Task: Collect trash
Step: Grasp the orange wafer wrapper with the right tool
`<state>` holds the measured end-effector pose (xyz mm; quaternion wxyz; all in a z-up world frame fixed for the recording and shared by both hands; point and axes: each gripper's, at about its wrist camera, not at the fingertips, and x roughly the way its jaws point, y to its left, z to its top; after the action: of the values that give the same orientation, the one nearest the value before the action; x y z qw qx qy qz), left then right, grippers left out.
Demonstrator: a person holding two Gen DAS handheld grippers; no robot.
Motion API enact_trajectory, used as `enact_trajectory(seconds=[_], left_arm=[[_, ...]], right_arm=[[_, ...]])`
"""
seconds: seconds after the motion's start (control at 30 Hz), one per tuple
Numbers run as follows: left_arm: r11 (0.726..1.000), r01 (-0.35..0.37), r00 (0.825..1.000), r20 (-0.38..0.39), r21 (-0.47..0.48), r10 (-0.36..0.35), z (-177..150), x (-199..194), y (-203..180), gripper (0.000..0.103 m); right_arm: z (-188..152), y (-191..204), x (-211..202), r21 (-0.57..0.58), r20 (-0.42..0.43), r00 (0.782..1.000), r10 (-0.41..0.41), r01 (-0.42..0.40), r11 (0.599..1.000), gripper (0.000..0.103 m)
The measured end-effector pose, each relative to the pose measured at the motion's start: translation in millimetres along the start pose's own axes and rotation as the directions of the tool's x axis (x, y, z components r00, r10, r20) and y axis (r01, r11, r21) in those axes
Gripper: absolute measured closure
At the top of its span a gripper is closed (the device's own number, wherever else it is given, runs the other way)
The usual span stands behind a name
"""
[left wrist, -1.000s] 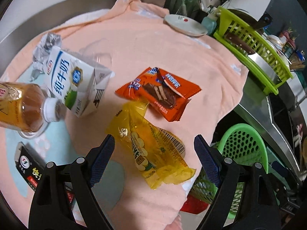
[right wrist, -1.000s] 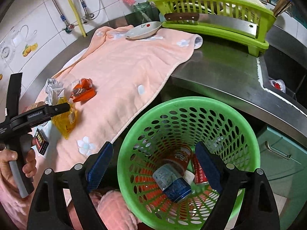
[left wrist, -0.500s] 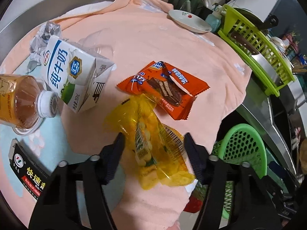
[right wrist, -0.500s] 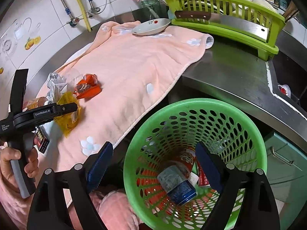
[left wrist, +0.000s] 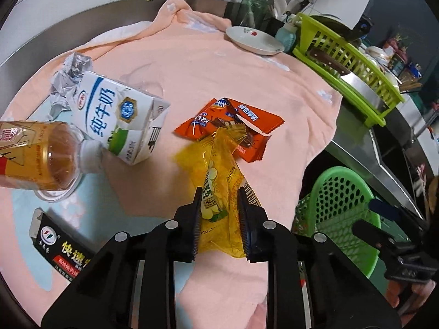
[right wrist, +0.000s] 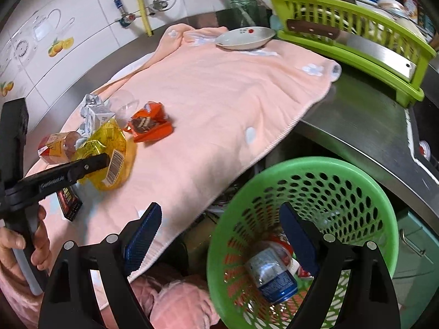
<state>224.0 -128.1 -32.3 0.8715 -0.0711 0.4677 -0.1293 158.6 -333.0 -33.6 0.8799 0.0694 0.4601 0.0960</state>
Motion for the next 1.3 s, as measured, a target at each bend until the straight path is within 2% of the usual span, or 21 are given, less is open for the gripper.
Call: enact_trajectory(seconds=[0.47,0.73,1.3], left_arm=[[0.999,0.031,0.998,0.049,0.010,-0.032,-11.5,-43.6,27.5,0.081],[0.999,0.048,0.996,0.074,0.008,-0.049,-11.2,-61.4,41.6,0.081],[0.999,0.041,0.995,0.092,-0.013,-0.040,-10.8,-75.7,66.9,0.081]], right_arm=[[41.0,58.7,33.8,-0.119,-0.015,0.999,0.047,-0.049,0.992,0.019],[65.5,86.4,63.0,-0.198,-0.038,0.998,0.041,-0.048,0.979,0.019],[95.1,107.9,116.5,-0.276,-0.093,0.996,0.012,-0.038,0.961,0.019]])
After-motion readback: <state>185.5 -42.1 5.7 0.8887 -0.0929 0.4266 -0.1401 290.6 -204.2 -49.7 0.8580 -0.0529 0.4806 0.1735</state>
